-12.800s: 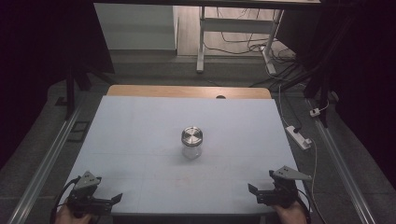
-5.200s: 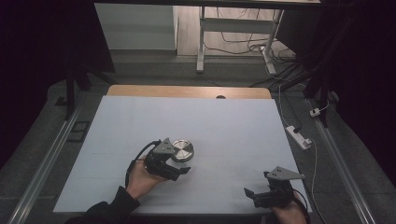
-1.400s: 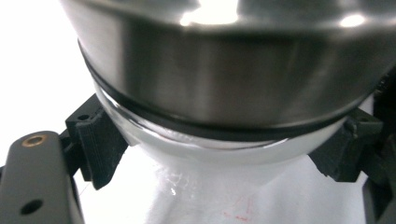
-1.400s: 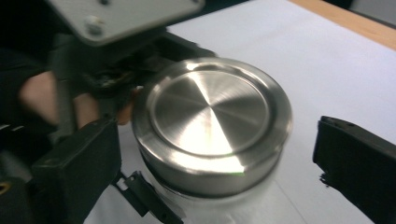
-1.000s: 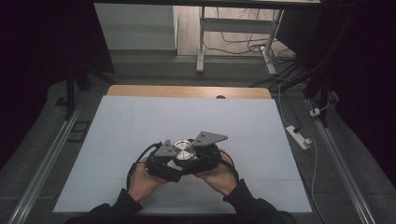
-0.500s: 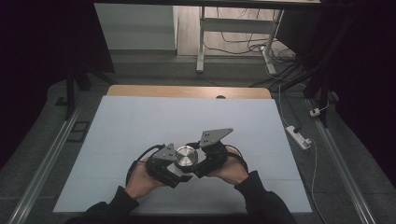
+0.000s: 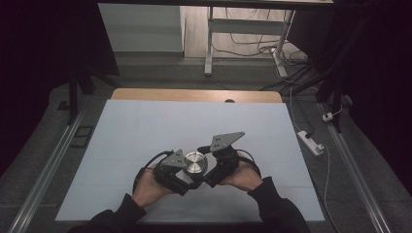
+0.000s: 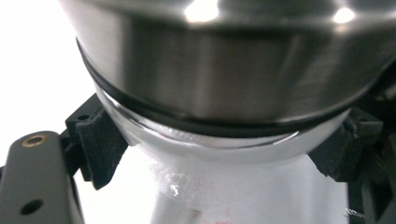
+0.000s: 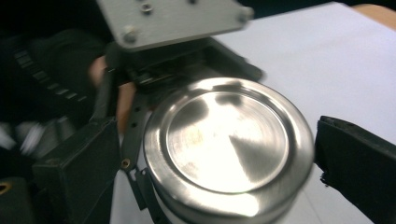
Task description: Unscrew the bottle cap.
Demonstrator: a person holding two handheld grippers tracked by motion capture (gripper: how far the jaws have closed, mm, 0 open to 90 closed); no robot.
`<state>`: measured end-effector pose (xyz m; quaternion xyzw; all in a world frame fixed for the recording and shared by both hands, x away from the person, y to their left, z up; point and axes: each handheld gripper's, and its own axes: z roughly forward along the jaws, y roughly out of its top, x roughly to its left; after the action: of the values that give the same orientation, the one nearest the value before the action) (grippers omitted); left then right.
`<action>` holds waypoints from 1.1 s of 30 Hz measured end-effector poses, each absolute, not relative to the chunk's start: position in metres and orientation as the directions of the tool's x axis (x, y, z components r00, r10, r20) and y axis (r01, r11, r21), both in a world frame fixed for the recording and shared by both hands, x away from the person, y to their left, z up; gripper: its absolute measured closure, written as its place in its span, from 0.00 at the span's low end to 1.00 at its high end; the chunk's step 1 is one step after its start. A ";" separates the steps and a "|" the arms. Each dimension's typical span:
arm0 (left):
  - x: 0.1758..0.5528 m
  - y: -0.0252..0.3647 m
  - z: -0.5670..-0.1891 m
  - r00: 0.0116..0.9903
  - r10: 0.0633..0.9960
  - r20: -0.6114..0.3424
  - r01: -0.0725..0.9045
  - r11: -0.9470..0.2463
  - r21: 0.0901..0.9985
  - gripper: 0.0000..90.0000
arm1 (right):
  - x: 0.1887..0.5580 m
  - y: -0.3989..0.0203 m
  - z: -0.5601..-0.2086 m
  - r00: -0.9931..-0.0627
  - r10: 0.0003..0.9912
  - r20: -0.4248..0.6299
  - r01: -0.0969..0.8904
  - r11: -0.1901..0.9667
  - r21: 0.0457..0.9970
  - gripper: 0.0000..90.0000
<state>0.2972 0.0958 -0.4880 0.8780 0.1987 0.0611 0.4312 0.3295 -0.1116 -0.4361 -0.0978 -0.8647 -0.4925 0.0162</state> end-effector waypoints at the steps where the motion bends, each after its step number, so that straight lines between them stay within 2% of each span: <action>1: 0.297 0.097 -0.488 0.898 0.436 -0.067 0.318 -0.536 0.782 0.18 | 0.327 -0.111 -0.436 -0.958 0.261 0.119 0.235 0.478 0.846 0.02; 4: 0.298 0.097 -0.488 0.883 0.465 -0.066 0.335 -0.527 0.781 0.18 | 0.325 -0.108 -0.439 -0.933 0.345 0.102 0.263 0.461 0.847 0.03; 8: 0.298 0.095 -0.487 0.849 0.526 -0.055 0.369 -0.515 0.774 0.18 | 0.318 -0.102 -0.442 -0.914 0.395 0.089 0.271 0.434 0.859 0.06; 12: 0.298 0.095 -0.488 0.840 0.540 -0.057 0.380 -0.509 0.773 0.18 | 0.313 -0.094 -0.445 -0.879 0.472 0.066 0.295 0.429 0.854 0.11; 14: 0.298 0.094 -0.487 0.839 0.540 -0.056 0.380 -0.510 0.771 0.18 | 0.312 -0.093 -0.445 -0.872 0.486 0.059 0.295 0.427 0.855 0.14; 15: 0.298 0.094 -0.488 0.841 0.538 -0.058 0.380 -0.513 0.770 0.18 | 0.311 -0.093 -0.446 -0.870 0.489 0.067 0.299 0.413 0.860 0.20; 18: 0.298 0.094 -0.488 0.850 0.523 -0.060 0.371 -0.516 0.772 0.18 | 0.308 -0.093 -0.445 -0.872 0.488 0.042 0.275 0.417 0.867 0.20; 21: 0.298 0.097 -0.486 0.872 0.485 -0.069 0.347 -0.513 0.785 0.18 | 0.309 -0.096 -0.442 -0.896 0.443 0.032 0.245 0.432 0.868 0.21; 26: 0.297 0.097 -0.484 0.914 0.398 -0.076 0.298 -0.534 0.791 0.18 | 0.324 -0.109 -0.440 -0.968 0.237 0.083 0.186 0.453 0.872 0.21; 33: 0.295 0.092 -0.485 0.944 0.322 -0.076 0.254 -0.557 0.791 0.18 | 0.337 -0.120 -0.442 -0.995 0.019 0.098 0.096 0.471 0.877 0.21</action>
<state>0.2948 0.0922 -0.4852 0.8815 0.1632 0.0385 0.4415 0.3370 -0.1203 -0.4424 -0.0334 -0.8568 -0.5132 0.0374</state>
